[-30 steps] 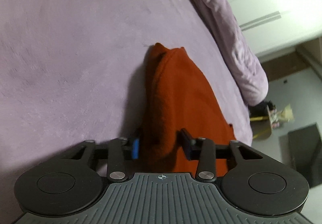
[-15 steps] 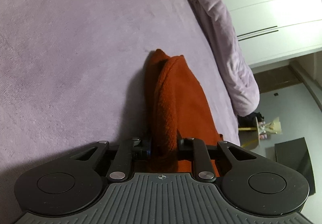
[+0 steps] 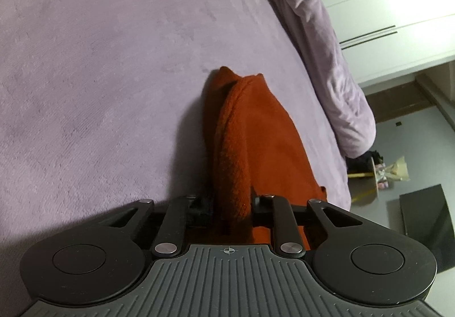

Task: Fold small clothes

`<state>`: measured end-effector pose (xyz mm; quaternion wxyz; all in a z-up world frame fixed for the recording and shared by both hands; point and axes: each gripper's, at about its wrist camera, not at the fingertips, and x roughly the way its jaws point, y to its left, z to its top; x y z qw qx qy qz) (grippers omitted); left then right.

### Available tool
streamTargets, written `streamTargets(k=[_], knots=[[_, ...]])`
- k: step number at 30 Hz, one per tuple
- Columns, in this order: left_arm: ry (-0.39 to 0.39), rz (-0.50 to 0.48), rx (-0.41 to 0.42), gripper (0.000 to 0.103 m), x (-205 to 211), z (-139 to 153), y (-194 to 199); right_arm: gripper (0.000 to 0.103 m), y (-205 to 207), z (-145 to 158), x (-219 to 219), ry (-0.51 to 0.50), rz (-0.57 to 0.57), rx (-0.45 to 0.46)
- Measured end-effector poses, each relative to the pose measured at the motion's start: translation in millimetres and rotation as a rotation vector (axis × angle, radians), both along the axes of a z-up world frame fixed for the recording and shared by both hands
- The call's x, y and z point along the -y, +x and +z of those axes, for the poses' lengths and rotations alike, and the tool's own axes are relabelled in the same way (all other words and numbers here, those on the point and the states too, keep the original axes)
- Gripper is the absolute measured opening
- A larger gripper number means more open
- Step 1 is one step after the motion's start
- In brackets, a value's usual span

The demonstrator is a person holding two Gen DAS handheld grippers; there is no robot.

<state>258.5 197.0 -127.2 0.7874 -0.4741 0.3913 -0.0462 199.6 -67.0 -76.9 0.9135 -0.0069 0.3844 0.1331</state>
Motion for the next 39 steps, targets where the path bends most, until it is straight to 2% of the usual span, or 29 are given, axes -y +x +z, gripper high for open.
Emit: streamTargets(k=[4, 7, 12, 15, 17, 20, 25, 29, 34, 36, 37, 39], knots=[[0.035, -0.001, 0.018, 0.019, 2.5, 10.9, -1.5, 0.002, -3.4, 6.2, 7.8, 0.033, 0.013, 0.006], [0.064, -0.008, 0.039, 0.019, 6.6, 23.7, -1.0, 0.002, -5.8, 14.3, 17.3, 0.05, -0.025, 0.012], [0.168, -0.057, 0.089, 0.019, 19.9, 50.3, 0.4, 0.002, -8.2, 16.9, 36.1, 0.017, -0.094, 0.032], [0.239, -0.091, 0.109, 0.018, 33.3, 67.0, 1.4, 0.002, -2.9, 8.2, 39.8, 0.005, -0.05, -0.024], [0.291, -0.119, 0.131, 0.018, 44.5, 79.6, 1.4, 0.002, -4.9, 13.1, 42.2, 0.005, -0.037, -0.008], [0.365, -0.175, 0.176, 0.018, 64.5, 101.4, 1.3, 0.004, -13.4, 22.6, 60.6, 0.068, -0.074, 0.034], [0.451, -0.279, 0.264, 0.018, 120.7, 129.4, 2.1, 0.007, -37.1, 31.3, 122.3, 0.204, -0.22, 0.133], [0.525, -0.392, 0.298, 0.018, 183.5, 127.3, 7.9, 0.008, -55.9, 28.5, 170.7, 0.286, -0.354, 0.148], [0.597, -0.503, 0.22, 0.02, 249.5, 90.4, 19.7, 0.008, -64.2, 21.8, 202.2, 0.3, -0.429, 0.121], [0.629, -0.516, 0.189, 0.03, 262.1, 77.2, 20.1, 0.008, -66.9, 20.1, 208.9, 0.295, -0.431, 0.12], [0.621, -0.538, 0.198, 0.035, 264.1, 75.1, 17.3, 0.008, -67.5, 19.9, 211.1, 0.296, -0.429, 0.116], [0.594, -0.612, 0.241, 0.052, 262.2, 79.4, 6.8, 0.008, -68.8, 21.2, 210.8, 0.298, -0.426, 0.115]])
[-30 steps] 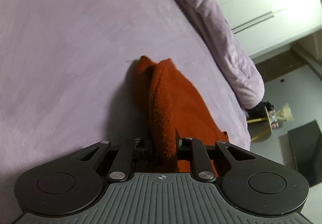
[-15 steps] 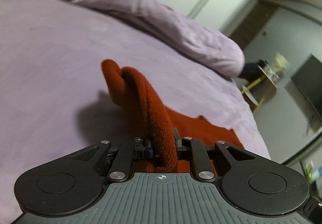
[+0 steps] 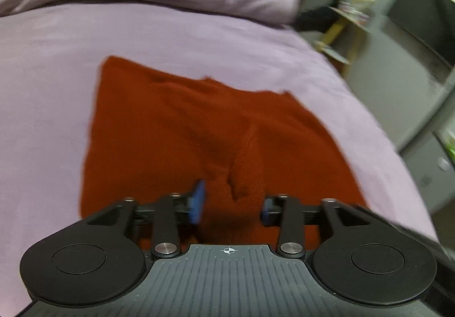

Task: Fold small clothes

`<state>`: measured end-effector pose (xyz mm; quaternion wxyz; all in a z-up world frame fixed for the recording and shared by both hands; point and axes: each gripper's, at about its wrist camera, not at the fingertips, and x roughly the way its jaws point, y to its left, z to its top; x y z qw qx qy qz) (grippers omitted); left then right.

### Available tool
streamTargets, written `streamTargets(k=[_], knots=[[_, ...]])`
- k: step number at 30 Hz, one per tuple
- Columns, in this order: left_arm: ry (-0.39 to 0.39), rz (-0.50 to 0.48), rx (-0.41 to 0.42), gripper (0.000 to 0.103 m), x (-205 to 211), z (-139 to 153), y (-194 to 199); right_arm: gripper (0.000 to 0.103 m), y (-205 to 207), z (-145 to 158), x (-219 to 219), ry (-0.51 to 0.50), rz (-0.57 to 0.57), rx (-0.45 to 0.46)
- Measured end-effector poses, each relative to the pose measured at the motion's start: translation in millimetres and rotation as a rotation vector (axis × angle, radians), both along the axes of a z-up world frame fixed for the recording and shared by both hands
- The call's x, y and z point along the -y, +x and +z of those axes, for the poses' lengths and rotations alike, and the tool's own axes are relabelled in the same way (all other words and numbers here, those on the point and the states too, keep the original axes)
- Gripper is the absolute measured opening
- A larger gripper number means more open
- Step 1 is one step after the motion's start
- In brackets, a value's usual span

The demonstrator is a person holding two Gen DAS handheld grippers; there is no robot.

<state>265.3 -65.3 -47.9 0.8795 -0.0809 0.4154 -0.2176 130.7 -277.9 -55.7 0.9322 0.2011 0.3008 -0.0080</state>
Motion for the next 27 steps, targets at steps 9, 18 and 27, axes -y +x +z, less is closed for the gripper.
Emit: streamTargets(k=[9, 18, 27], knots=[[-0.109, 0.165, 0.012, 0.053, -75.2, 26.7, -38.5, 0.009, 24.6, 17.2, -26.3, 0.05, 0.138, 0.022], [-0.006, 0.188, -0.133, 0.051, -84.0, -17.6, -20.2, 0.01, 64.3, -21.1, -70.5, -0.079, 0.264, -0.212], [-0.008, 0.187, -0.152, 0.054, -88.1, -20.5, -30.8, 0.043, 49.4, -2.9, -28.2, 0.145, 0.255, -0.088]])
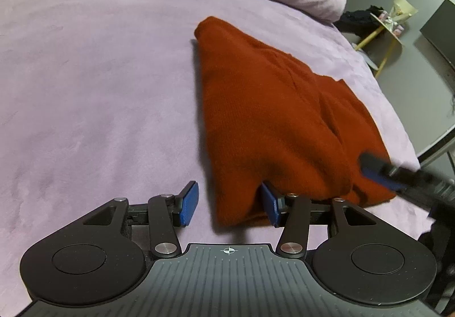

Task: Fold small clothes

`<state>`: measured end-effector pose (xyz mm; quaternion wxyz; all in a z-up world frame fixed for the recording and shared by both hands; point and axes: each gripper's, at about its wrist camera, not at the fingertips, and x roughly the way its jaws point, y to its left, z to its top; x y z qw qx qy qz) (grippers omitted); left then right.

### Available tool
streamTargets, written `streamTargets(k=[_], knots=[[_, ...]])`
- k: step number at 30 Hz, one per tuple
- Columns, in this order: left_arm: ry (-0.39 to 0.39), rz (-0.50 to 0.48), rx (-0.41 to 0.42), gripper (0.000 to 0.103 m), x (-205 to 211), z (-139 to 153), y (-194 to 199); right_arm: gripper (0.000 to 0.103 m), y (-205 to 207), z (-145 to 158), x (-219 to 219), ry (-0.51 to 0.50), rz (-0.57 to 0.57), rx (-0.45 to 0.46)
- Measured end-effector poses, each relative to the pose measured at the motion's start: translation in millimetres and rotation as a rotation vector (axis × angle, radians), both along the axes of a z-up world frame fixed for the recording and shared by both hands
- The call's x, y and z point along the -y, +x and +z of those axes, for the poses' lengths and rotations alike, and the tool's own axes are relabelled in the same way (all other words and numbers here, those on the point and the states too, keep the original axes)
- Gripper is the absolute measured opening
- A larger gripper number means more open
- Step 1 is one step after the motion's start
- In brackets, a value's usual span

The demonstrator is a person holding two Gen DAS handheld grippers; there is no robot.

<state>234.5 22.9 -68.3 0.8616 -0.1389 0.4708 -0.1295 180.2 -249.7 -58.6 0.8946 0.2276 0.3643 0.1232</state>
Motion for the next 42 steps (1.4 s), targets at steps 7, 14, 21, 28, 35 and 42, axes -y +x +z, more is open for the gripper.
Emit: streamTargets(k=[7, 14, 21, 28, 35, 42], knots=[[0.022, -0.013, -0.004, 0.056, 2.4, 1.0, -7.8, 0.052, 17.0, -1.9, -6.4, 0.124, 0.098, 0.032], [0.042, 0.0, 0.03, 0.056, -0.6, 12.1, -8.2, 0.009, 24.7, -7.1, -41.0, -0.057, 0.167, 0.001], [0.024, -0.002, 0.027, 0.057, 3.3, 6.2, 1.4, 0.007, 18.9, -25.9, 13.9, 0.374, 0.012, -0.173], [0.031, -0.005, 0.021, 0.058, 4.2, 0.6, 3.0, 0.039, 19.8, -20.3, 23.0, 0.225, 0.028, -0.102], [0.017, -0.008, 0.016, 0.058, 9.7, -1.2, -2.5, 0.068, 65.8, -42.1, 45.8, 0.433, -0.07, -0.205], [0.055, -0.037, 0.016, 0.062, 18.9, -4.4, -6.2, 0.028, 90.4, -37.6, -4.7, 0.321, -0.009, -0.151]])
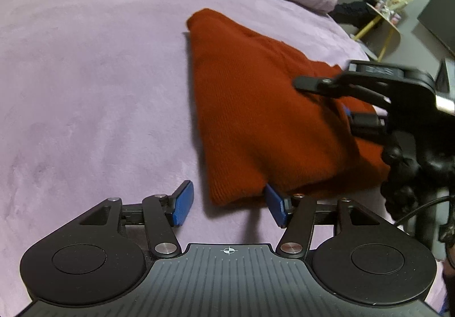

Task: Fold small clothes

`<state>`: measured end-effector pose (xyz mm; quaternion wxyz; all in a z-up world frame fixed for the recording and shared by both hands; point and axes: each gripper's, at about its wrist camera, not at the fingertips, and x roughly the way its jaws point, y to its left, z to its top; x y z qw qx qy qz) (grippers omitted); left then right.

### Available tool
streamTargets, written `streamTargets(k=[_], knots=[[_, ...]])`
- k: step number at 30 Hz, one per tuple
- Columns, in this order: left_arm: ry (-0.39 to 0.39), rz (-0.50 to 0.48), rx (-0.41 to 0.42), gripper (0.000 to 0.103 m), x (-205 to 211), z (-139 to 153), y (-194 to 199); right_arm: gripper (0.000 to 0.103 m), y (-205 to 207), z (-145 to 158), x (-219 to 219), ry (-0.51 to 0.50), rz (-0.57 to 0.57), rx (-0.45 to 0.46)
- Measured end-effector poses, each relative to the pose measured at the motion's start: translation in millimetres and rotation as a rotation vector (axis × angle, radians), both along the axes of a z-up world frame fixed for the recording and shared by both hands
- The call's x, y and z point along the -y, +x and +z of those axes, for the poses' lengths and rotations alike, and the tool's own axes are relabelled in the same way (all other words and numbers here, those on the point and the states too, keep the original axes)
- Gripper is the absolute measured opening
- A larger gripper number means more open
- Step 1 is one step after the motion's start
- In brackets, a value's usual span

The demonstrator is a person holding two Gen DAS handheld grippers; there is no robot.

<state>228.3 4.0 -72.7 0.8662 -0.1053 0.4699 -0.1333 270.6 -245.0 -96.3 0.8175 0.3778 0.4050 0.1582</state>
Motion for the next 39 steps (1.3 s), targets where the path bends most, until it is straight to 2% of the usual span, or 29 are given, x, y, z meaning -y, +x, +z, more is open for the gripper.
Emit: streamTargets(k=[4, 6, 11, 15, 18, 20, 21, 23, 24, 26, 27, 31, 34, 35, 37, 38, 39], knots=[[0.054, -0.007, 0.005, 0.065, 15.2, -0.9, -1.5, 0.011, -1.0, 24.6, -29.3, -0.275, 0.052, 0.097], [0.069, -0.025, 0.016, 0.065, 25.1, 1.6, -1.8, 0.01, -8.6, 42.8, -35.9, -0.419, 0.061, 0.167], [0.062, -0.002, 0.034, 0.064, 39.8, 9.3, 1.9, 0.009, -34.4, 84.8, -27.6, -0.626, 0.048, 0.329], [0.02, 0.016, 0.014, 0.064, 50.1, 7.4, 6.0, 0.009, -41.0, 85.2, -2.4, -0.784, -0.011, 0.355], [-0.022, 0.017, -0.01, 0.064, 57.2, -0.4, 9.9, 0.009, -39.8, 67.6, 22.7, -0.837, -0.065, 0.298], [-0.022, 0.025, -0.015, 0.064, 61.0, -4.4, 11.5, 0.011, -34.5, 45.4, 37.9, -0.876, -0.089, 0.227], [-0.014, 0.025, -0.008, 0.064, 62.1, -4.5, 11.3, 0.014, -31.2, 34.3, 42.7, -0.864, -0.095, 0.192], [-0.011, 0.023, -0.004, 0.064, 62.3, -4.1, 11.2, 0.021, -40.7, 28.3, 60.7, -0.758, -0.14, 0.176], [-0.014, 0.027, -0.008, 0.064, 61.7, -4.2, 11.5, 0.033, -49.9, 31.4, 72.2, -0.676, -0.171, 0.169], [-0.019, 0.038, -0.015, 0.064, 62.0, -3.6, 13.6, 0.048, -69.3, 33.9, 91.6, -0.551, -0.237, 0.141], [-0.018, 0.043, -0.015, 0.064, 62.1, -4.2, 13.6, 0.051, -80.2, 33.4, 99.3, -0.495, -0.258, 0.138], [0.002, 0.059, -0.013, 0.064, 66.8, -3.4, 13.2, 0.052, -116.9, 18.9, 117.5, -0.264, -0.28, 0.077], [0.013, 0.076, -0.017, 0.063, 71.9, -1.9, 13.9, 0.051, -126.7, 6.0, 120.7, -0.072, -0.249, 0.077], [0.017, 0.076, -0.016, 0.063, 73.3, -1.5, 14.3, 0.05, -125.1, 2.7, 118.9, -0.063, -0.254, 0.071], [0.029, 0.075, -0.012, 0.063, 74.1, -1.1, 12.9, 0.037, -115.9, -0.5, 112.3, -0.103, -0.258, 0.066], [0.03, 0.073, -0.011, 0.063, 73.7, -0.7, 12.6, 0.025, -110.9, -1.1, 108.3, -0.135, -0.269, 0.052], [0.03, 0.074, -0.013, 0.063, 73.5, -0.4, 13.3, 0.021, -106.1, 0.5, 104.0, -0.165, -0.272, 0.034]])
